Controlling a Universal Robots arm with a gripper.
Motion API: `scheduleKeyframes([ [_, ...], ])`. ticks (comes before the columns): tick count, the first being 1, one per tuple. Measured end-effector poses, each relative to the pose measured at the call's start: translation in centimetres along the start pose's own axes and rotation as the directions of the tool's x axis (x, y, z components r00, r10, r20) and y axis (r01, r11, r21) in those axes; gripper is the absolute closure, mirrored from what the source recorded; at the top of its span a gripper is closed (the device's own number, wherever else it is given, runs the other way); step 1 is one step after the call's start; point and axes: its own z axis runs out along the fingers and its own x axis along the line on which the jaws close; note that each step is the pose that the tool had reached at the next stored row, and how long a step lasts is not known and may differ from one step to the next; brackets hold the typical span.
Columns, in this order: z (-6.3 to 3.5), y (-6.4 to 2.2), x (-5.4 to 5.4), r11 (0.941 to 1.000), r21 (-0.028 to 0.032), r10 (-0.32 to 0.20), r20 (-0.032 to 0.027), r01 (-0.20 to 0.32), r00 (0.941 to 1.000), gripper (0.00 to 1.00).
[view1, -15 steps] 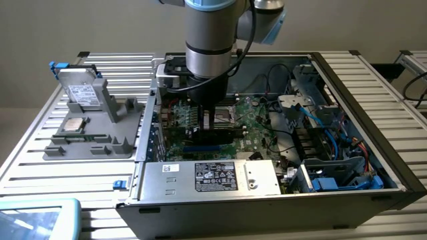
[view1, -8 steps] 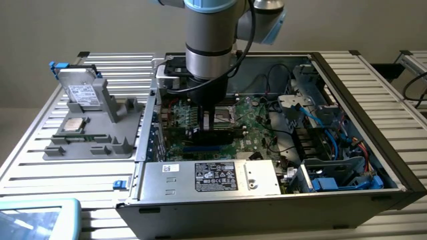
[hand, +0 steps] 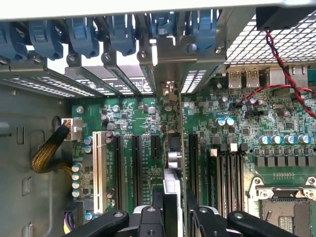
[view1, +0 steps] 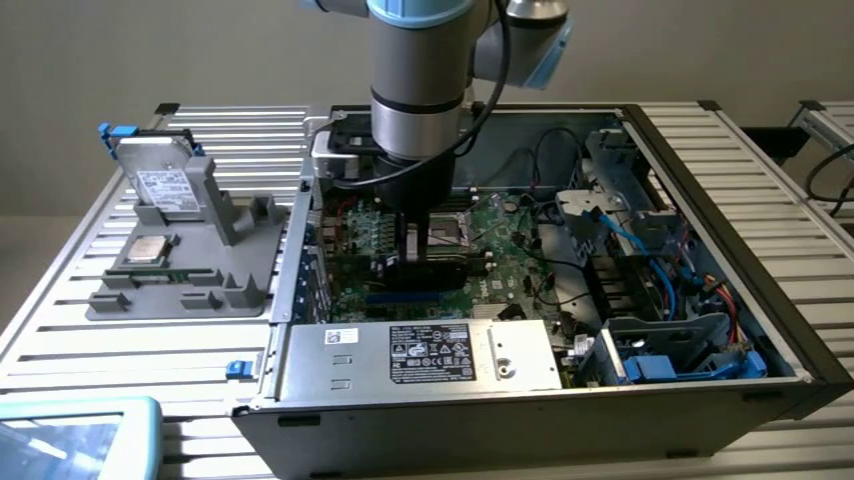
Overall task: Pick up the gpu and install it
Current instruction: 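Insert the gpu into the slot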
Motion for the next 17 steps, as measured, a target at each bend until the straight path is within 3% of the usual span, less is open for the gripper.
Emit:
scheduleKeyframes([
  [17,0.09,0.02,0.34,1.0000,-0.0003,-0.002,0.0000,0.002,1.0000,0.72],
])
